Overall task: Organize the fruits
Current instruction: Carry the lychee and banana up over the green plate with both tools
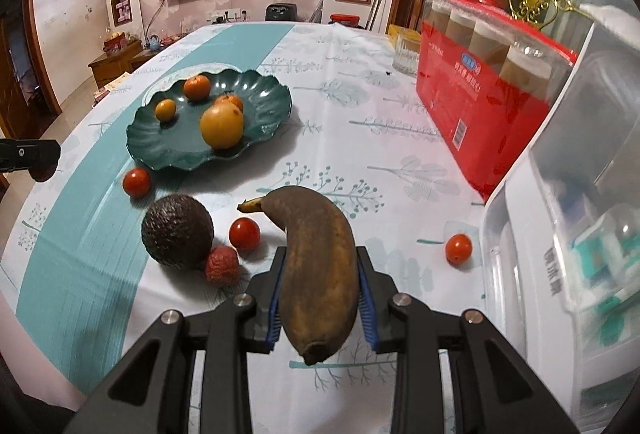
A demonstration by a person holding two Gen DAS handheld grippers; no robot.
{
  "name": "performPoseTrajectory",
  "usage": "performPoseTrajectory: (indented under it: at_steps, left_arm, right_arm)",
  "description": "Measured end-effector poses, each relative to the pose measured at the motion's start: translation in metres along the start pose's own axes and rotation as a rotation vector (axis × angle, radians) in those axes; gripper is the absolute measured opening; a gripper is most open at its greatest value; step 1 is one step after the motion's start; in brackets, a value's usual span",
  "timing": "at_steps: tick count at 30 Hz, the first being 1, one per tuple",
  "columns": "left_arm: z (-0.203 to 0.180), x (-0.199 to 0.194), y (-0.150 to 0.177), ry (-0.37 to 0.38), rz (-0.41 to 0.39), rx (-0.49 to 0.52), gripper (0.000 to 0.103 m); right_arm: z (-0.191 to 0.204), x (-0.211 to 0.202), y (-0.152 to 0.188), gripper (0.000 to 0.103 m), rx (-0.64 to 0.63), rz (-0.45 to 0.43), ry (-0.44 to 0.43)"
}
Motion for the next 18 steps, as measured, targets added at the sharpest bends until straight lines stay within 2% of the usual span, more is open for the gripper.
performPoseTrajectory:
  at_steps: [4,10,18]
  left_arm:
    - [0.006,-0.004,-0.01,-0.001,-0.014,0.0,0.029]
    - [0.016,-0.004,-0.03,-0.018,-0.039,0.011,0.029]
    - [0.024,0.002,-0.057,-0.025,-0.059,0.023,0.029]
  right_arm:
    - [-0.003,-0.008,-0.013,0.031,0.022,-0.008,-0.013]
    - [-0.002,-0.018,-0.045,0.031,0.018,-0.067,-0.019]
    - [0.013,-0.012,-0.092,0.031,0.005,-0.138,-0.044]
Point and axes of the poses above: each gripper's, at about its wrist camera, not at the fingertips, and x roughly the way its jaws point, z to its left, y to its underside, the point moved 8 cm from there along x, roughly the way its jaws point, and after that the axes turned 7 degrees about y, right-handed, at the moved point
